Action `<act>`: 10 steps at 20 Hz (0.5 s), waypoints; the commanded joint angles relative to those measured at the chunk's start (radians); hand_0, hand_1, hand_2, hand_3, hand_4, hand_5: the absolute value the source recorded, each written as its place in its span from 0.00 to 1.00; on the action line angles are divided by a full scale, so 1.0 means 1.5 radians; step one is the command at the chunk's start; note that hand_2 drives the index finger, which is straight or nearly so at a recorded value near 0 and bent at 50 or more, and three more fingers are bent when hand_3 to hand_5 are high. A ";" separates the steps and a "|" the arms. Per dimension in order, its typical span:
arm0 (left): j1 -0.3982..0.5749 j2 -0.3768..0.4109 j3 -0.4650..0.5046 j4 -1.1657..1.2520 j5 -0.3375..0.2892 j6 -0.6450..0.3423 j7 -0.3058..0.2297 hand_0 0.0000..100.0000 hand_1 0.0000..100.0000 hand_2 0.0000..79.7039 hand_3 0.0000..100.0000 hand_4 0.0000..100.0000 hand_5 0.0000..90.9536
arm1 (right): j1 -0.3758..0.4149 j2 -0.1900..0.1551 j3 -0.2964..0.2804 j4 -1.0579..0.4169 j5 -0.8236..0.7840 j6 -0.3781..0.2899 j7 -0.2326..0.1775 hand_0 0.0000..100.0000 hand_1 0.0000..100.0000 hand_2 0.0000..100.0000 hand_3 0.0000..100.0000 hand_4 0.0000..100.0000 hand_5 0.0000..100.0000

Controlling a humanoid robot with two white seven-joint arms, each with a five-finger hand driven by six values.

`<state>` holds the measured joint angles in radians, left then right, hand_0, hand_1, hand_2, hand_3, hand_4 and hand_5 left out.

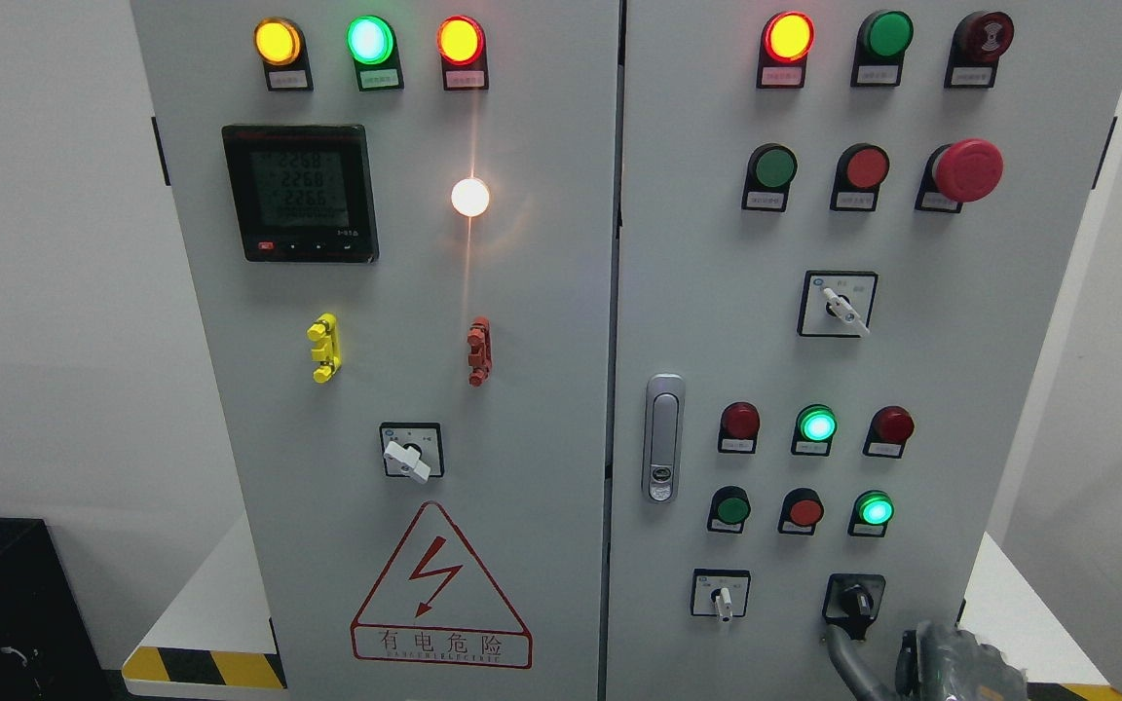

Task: Flip black knob to close circuit
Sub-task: 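Raise the right hand up toward the black rotary knob, then grip the black knob with the right hand and twist it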

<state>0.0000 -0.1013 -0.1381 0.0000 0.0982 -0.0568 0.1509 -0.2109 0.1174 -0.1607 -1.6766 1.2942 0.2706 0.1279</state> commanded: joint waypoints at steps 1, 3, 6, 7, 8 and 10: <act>0.015 0.000 0.000 -0.019 0.000 0.000 0.000 0.12 0.56 0.00 0.00 0.00 0.00 | -0.004 0.000 -0.009 0.009 0.002 0.000 0.000 0.00 0.02 0.93 1.00 1.00 1.00; 0.015 0.000 0.000 -0.019 0.000 0.000 0.000 0.12 0.56 0.00 0.00 0.00 0.00 | -0.008 0.000 -0.010 0.009 0.002 0.000 0.000 0.00 0.03 0.93 1.00 1.00 1.00; 0.015 0.000 0.000 -0.019 0.000 0.000 0.000 0.12 0.56 0.00 0.00 0.00 0.00 | -0.010 0.002 -0.020 0.012 0.002 0.000 0.000 0.00 0.03 0.93 1.00 1.00 1.00; 0.015 0.000 0.000 -0.019 0.000 0.000 0.000 0.12 0.56 0.00 0.00 0.00 0.00 | -0.009 0.002 -0.020 0.011 0.001 -0.001 0.000 0.00 0.03 0.93 1.00 1.00 1.00; 0.015 0.000 0.000 -0.019 0.000 0.000 0.000 0.12 0.56 0.00 0.00 0.00 0.00 | -0.009 0.000 -0.021 0.011 0.001 -0.001 0.000 0.00 0.03 0.93 1.00 1.00 1.00; 0.015 0.000 0.000 -0.019 0.000 0.000 0.000 0.12 0.56 0.00 0.00 0.00 0.00 | -0.009 0.002 -0.029 0.011 0.001 -0.001 0.000 0.00 0.03 0.93 1.00 1.00 1.00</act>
<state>0.0000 -0.1013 -0.1381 0.0000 0.0982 -0.0568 0.1509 -0.2215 0.1185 -0.1767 -1.6665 1.2966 0.2700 0.1269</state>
